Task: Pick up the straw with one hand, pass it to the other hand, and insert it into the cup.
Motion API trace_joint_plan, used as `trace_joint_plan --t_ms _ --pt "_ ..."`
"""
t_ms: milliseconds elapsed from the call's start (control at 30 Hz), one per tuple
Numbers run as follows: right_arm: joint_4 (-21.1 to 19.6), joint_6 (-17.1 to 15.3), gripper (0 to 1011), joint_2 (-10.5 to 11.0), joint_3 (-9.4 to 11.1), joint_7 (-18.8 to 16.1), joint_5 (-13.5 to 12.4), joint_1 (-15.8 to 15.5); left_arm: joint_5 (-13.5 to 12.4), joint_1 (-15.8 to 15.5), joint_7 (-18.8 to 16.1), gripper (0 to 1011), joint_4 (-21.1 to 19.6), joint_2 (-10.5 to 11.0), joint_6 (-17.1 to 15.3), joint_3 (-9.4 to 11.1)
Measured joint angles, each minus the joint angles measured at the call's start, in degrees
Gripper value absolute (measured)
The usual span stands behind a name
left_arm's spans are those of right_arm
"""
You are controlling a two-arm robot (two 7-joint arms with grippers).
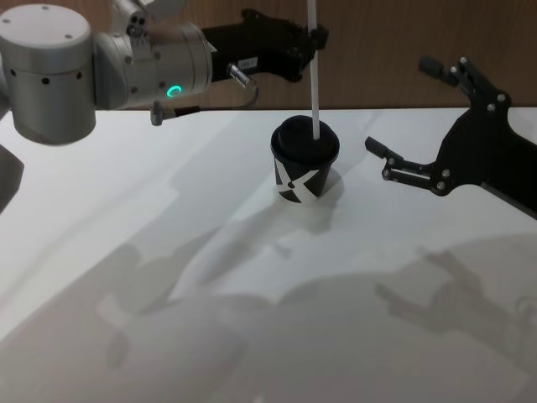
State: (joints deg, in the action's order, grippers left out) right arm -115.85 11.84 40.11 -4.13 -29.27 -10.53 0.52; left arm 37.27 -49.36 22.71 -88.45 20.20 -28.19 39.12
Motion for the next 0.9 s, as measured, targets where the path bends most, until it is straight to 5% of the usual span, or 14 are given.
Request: trace_joint_plan --t_ms 900 --pt "0.0 0.0 1001 0.0 0.0 0.0 0.0 0.0 -0.9 -0.4 0.9 14 2.0 -1.0 0.0 0.7"
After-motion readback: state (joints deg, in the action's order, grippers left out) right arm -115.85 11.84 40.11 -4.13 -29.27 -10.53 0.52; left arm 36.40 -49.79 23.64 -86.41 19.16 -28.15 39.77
